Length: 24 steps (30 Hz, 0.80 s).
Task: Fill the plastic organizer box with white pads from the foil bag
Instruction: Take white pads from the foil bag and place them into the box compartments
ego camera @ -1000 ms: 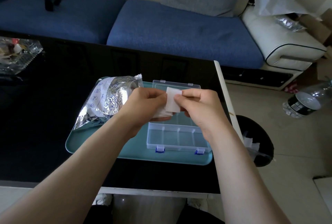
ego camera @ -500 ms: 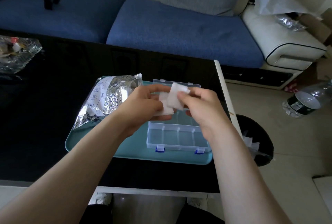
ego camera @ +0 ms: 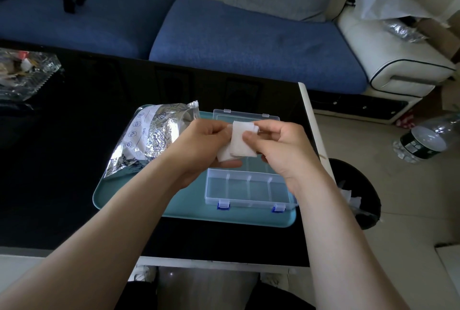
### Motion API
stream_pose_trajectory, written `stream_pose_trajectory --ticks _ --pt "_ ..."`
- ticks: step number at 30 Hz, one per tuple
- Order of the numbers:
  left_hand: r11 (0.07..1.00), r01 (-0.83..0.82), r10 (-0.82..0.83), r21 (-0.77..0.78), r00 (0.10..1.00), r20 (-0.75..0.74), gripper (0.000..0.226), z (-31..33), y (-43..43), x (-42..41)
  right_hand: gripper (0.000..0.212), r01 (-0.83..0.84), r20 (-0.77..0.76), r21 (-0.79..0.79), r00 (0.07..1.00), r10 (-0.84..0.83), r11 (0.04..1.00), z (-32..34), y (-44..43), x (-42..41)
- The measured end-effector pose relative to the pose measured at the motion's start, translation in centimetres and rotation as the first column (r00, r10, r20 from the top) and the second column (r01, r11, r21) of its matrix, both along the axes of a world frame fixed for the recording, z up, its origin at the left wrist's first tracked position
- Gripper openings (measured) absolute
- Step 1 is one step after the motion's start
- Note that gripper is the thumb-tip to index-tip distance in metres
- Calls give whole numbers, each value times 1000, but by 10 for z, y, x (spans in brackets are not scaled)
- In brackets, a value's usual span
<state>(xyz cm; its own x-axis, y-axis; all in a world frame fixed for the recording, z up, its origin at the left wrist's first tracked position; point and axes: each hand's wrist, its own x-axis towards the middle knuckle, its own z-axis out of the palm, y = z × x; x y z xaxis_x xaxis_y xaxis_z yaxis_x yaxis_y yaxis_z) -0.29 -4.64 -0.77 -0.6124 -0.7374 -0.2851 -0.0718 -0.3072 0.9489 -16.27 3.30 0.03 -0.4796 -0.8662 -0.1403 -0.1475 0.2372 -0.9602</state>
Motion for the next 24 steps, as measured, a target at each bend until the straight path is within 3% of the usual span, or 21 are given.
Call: stream_pose_trajectory --ticks 9,14,24 --pt "999 -19 17 31 999 51 34 2 -3 3 20 -37 -143 -51 989 29 998 -3 -1 3" --pt "994 -17 14 112 999 31 32 6 -3 6 19 -67 -97 -52 993 62 996 -2 0 1" --pt "967 9 5 254 998 -56 33 10 -3 4 31 -75 -170 1 983 74 997 -3 0 5"
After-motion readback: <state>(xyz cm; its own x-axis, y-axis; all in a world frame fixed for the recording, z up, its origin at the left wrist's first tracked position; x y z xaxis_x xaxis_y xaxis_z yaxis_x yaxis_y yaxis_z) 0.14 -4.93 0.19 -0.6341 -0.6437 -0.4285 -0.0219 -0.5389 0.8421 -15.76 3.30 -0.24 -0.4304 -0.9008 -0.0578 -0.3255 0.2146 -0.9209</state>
